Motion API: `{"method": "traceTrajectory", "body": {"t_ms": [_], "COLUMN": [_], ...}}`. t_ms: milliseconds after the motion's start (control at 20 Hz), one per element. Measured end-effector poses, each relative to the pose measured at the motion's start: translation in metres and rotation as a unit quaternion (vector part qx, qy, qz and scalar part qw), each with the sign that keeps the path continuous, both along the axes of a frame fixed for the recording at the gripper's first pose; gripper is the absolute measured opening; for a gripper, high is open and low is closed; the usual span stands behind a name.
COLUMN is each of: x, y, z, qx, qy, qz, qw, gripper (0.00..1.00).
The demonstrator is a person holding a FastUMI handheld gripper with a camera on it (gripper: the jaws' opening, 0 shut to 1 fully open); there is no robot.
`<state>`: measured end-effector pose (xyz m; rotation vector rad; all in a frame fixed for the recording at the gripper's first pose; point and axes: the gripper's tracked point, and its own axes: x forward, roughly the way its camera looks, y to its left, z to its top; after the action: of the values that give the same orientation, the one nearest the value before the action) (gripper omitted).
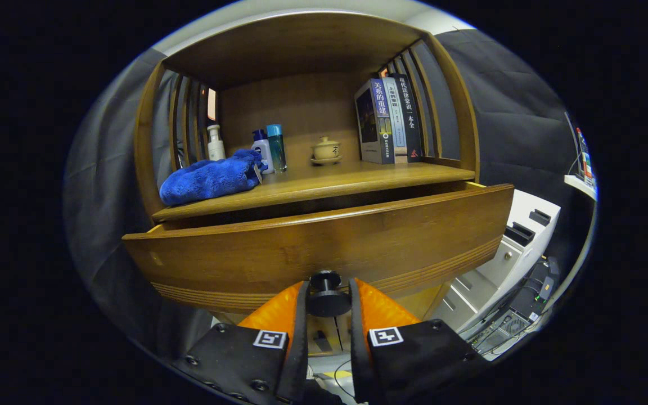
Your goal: Pull open the drawer, take out the items inside it, and place them on the countertop above the cabinet.
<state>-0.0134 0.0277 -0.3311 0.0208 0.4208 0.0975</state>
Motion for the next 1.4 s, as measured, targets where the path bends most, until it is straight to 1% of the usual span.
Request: {"method": "traceTrajectory", "body": {"t_ms": [250,550,600,900,1150,1400], "x": [-0.024,-0.057,-0.059,-0.085,-0.099,-0.098], "y": [-0.004,-0.009,-0.009,-0.013,-0.015,-0.013], "z": [0.002,-0.001,0.002,0.001,0.000,-0.001], "qx": [0.000,-0.006,-0.007,-0.023,-0.034,-0.031], "qy": [0.009,0.024,0.017,0.026,0.026,0.026], "qz": [-0.010,-0.011,-0.014,-0.011,-0.009,-0.014], "qw": [1.000,1.000,1.000,0.999,0.999,0.999], "gripper": [0.40,0.40,0.40,0.40,0.40,0.40]}}
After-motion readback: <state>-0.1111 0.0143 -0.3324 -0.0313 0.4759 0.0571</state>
